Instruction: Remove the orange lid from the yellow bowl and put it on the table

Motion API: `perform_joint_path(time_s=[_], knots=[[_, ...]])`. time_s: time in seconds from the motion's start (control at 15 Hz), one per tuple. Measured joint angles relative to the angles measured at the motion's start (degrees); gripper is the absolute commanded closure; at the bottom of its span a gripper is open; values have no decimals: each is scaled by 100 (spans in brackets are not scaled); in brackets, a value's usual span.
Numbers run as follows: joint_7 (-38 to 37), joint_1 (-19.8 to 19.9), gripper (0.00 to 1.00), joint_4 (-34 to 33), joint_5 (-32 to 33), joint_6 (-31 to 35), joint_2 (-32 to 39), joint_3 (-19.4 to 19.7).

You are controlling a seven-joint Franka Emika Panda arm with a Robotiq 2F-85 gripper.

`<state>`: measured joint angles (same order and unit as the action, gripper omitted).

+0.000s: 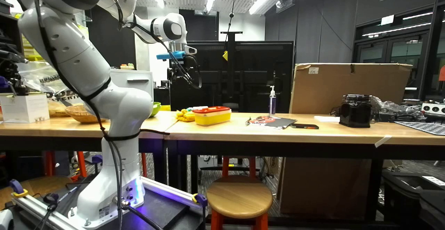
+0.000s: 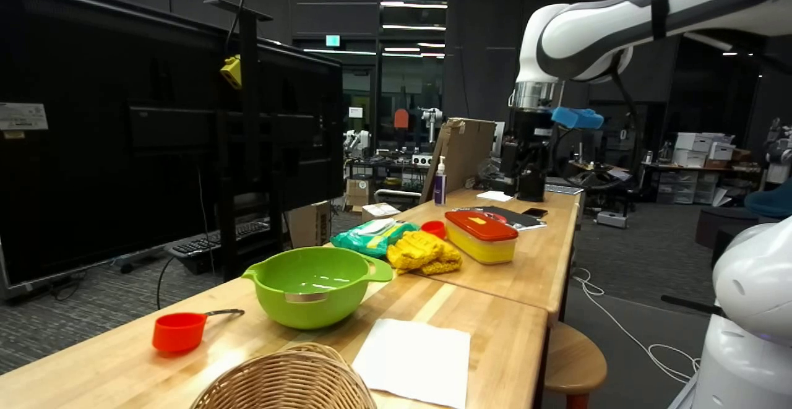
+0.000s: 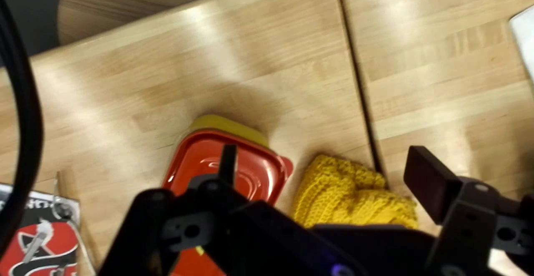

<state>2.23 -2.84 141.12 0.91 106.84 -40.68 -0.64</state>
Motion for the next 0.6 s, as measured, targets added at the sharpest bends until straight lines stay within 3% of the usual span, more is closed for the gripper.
perform_joint_path(time_s=[0.33, 0.6], knots=[[-568, 498, 0, -131, 174, 707, 243, 43], [-1406, 630, 0, -241, -259, 1162, 570, 39]])
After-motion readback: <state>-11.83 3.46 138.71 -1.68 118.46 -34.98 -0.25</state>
